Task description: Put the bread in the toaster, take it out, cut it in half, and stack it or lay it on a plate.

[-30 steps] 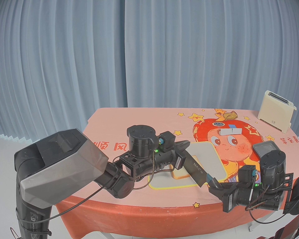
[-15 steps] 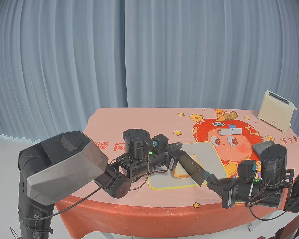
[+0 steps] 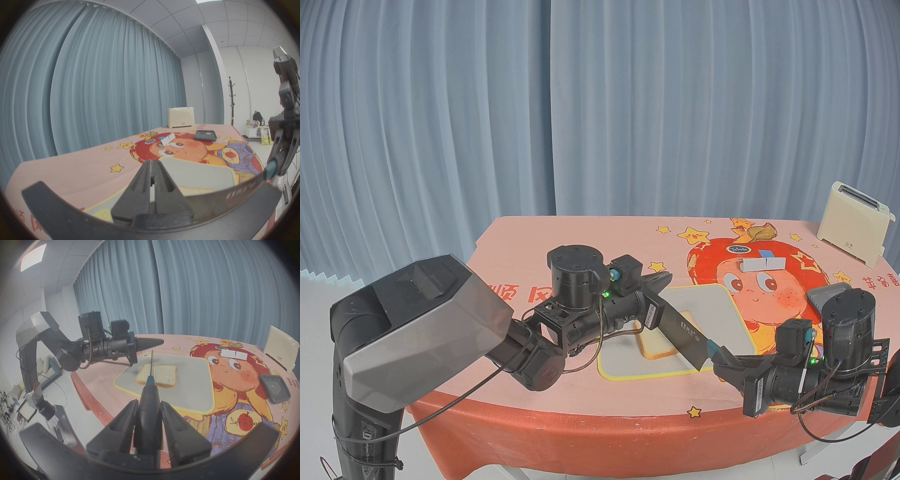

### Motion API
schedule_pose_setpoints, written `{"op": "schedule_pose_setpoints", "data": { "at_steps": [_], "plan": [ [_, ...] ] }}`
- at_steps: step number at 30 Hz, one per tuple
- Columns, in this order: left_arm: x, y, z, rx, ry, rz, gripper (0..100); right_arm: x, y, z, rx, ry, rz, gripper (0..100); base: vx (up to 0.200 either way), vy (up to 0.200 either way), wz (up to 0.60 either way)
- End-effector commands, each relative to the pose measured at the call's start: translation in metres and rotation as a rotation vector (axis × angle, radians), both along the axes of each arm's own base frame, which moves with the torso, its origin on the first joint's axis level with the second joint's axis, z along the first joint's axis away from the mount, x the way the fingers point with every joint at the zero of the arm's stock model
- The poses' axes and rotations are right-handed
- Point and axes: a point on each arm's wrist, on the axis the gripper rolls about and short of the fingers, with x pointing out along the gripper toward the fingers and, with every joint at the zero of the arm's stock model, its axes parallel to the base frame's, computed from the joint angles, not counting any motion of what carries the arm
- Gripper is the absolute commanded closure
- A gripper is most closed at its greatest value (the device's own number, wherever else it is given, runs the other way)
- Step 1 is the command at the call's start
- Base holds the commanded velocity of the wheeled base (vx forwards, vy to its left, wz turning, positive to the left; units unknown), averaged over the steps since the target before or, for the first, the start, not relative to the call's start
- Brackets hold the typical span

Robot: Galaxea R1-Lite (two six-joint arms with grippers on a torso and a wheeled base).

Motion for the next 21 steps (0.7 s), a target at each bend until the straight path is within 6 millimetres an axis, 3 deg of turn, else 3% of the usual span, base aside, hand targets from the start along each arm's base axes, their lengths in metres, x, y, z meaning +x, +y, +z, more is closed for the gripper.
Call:
{"op": "schedule_pose_setpoints", "data": {
  "at_steps": [1,8,21],
  "plan": [
    [-0.005,0.004,0.033,-0.054,-0.064,0.005,100,-0.001,-0.001,-0.002,-0.01,0.009,0.0,100,0.0,0.0,0.0],
    [-0.009,0.01,0.052,-0.076,-0.092,0.008,100,-0.002,-0.002,-0.004,-0.016,0.012,0.001,100,0.0,0.0,0.0],
    [-0.006,0.014,0.047,-0.068,-0.085,0.02,100,0.011,-0.001,-0.004,-0.023,0.013,-0.031,100,0.0,0.0,0.0]
  ]
}}
